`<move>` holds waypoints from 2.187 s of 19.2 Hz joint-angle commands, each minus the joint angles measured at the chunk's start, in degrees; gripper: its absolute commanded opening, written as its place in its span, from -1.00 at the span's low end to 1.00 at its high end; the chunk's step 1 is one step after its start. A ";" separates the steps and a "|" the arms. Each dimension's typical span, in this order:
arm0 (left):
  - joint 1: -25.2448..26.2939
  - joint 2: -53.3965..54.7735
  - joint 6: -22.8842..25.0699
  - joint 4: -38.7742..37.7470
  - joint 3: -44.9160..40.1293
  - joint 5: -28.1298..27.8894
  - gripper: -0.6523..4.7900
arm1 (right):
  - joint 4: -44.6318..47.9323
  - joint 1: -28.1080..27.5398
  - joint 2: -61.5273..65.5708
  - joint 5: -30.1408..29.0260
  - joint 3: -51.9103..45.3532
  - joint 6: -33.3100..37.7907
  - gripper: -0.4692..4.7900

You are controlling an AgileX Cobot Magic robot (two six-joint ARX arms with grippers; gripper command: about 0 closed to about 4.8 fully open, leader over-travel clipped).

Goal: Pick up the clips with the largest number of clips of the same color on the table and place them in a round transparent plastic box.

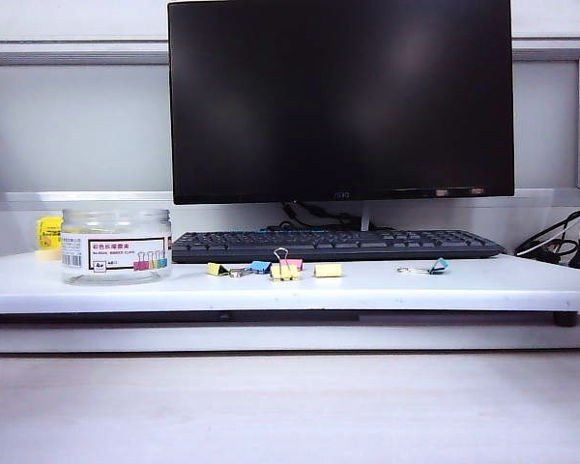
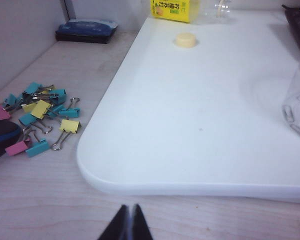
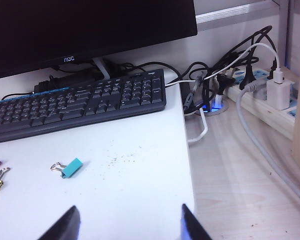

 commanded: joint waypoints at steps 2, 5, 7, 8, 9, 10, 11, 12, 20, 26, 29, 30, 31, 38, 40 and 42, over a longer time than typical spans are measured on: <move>0.22 -0.17 0.04 0.74 0.09 0.20 -0.68 | 0.90 0.04 -0.09 0.07 0.07 0.13 0.17; 0.22 -0.17 0.04 0.74 0.09 0.20 -0.68 | 0.90 0.04 -0.09 0.07 0.07 0.13 0.17; 0.22 -0.17 0.04 0.74 0.09 0.20 -0.68 | 0.92 0.04 -0.09 0.07 0.07 0.13 0.17; 0.22 -0.17 0.04 0.74 0.09 0.20 -0.68 | 0.90 0.04 -0.09 0.07 0.07 0.13 0.17; 0.22 -0.17 0.04 0.74 0.09 0.22 -0.68 | 0.94 0.04 -0.09 0.07 0.07 0.13 0.17; 0.22 -0.17 0.00 0.77 0.09 0.87 -0.68 | 1.25 0.04 -0.09 0.07 0.07 0.15 0.17; 0.22 -0.17 -0.48 0.77 0.09 2.91 -0.68 | 1.14 0.04 -0.09 0.07 0.07 0.15 0.17; 0.22 -0.17 -4.42 0.81 0.09 7.30 -0.68 | 1.16 0.04 -0.09 0.04 0.07 0.15 0.17; 0.20 -0.17 -17.79 9.75 0.09 34.62 -0.68 | 1.16 0.11 -0.09 -2.69 0.07 0.24 0.17; 0.20 -0.17 -20.57 9.79 0.09 36.61 -0.66 | 1.14 0.11 -0.09 -7.10 0.07 0.57 0.17; 0.20 -0.17 -20.61 9.79 0.11 43.41 -0.27 | 1.16 0.15 -0.09 -11.67 0.07 3.04 0.17; 0.20 -0.17 -21.16 9.84 0.11 45.66 -0.16 | 1.18 0.15 -0.09 -12.28 0.07 3.23 0.17; 0.20 -0.17 -22.99 10.10 0.11 48.28 -0.15 | 1.33 0.15 -0.09 -13.44 0.07 4.00 0.17; 0.20 -0.17 -21.53 15.74 4.02 56.76 0.38 | 1.60 0.28 -0.09 -15.47 0.07 4.72 0.17; 0.20 0.02 -20.13 15.54 6.14 56.50 0.38 | 1.57 0.28 -0.09 -15.50 0.07 4.74 0.17; 0.20 0.87 -20.33 15.26 7.41 56.54 0.38 | 1.57 0.31 -0.09 -15.80 0.07 4.96 0.17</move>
